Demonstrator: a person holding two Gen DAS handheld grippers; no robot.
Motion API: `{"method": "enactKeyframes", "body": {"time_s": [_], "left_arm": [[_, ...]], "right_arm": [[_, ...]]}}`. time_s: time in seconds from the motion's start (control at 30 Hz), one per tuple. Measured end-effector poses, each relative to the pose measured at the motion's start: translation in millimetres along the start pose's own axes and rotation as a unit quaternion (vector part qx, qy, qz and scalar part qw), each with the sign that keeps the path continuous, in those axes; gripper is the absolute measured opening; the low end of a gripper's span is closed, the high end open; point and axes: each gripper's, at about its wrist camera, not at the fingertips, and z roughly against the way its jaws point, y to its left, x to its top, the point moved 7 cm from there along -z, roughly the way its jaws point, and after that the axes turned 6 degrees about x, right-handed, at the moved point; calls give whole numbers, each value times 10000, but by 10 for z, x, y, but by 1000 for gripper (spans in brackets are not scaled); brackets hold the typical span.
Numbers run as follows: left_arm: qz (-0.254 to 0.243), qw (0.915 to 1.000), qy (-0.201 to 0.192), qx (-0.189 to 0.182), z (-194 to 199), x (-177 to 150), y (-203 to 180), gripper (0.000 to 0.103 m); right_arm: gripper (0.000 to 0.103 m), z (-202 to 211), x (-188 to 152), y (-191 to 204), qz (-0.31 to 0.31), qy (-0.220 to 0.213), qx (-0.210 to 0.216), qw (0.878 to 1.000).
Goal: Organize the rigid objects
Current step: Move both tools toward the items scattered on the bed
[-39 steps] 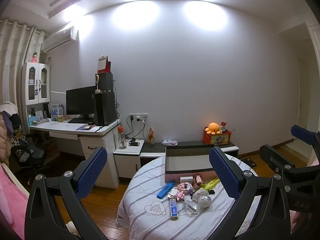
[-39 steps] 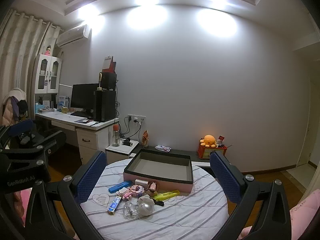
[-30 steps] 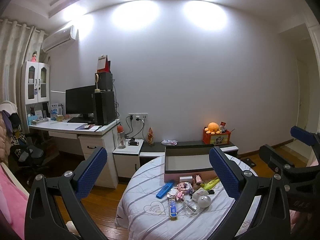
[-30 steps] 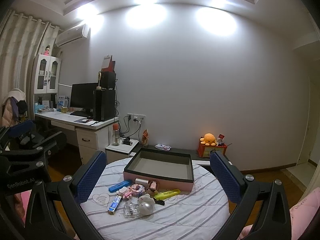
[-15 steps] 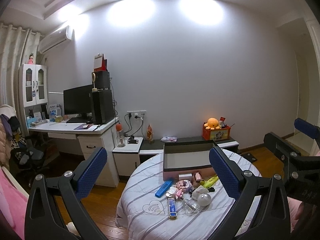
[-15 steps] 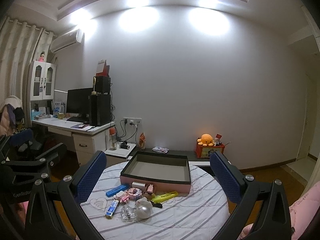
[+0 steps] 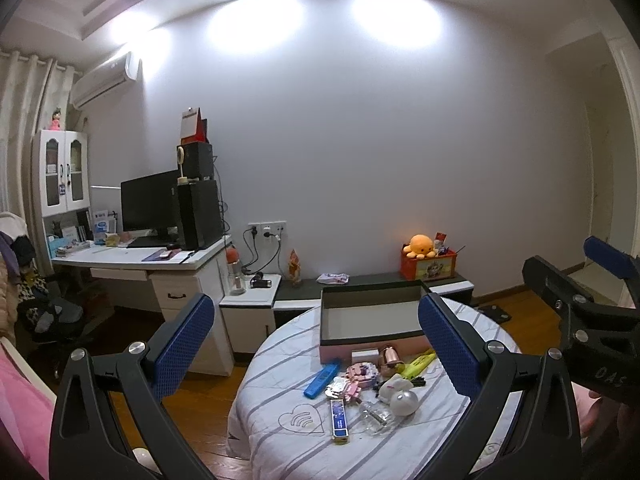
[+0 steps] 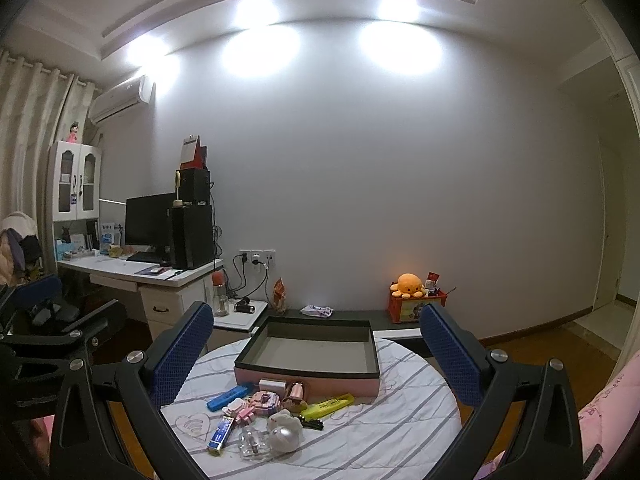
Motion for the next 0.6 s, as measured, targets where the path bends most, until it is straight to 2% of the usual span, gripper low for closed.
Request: {"method": "enactKeyframes", "body": {"time_s": [0.37,0.6], "left_arm": [[-189,9993,314,-61,-252,-169,-101,103],[-216,9960,852,-142,-567,-469,-118,103]], "right_arm": [[103,-215,-158,-63,-77,305,54,9995],[103,-444,-399,-174,-208,688,44,9974]]}}
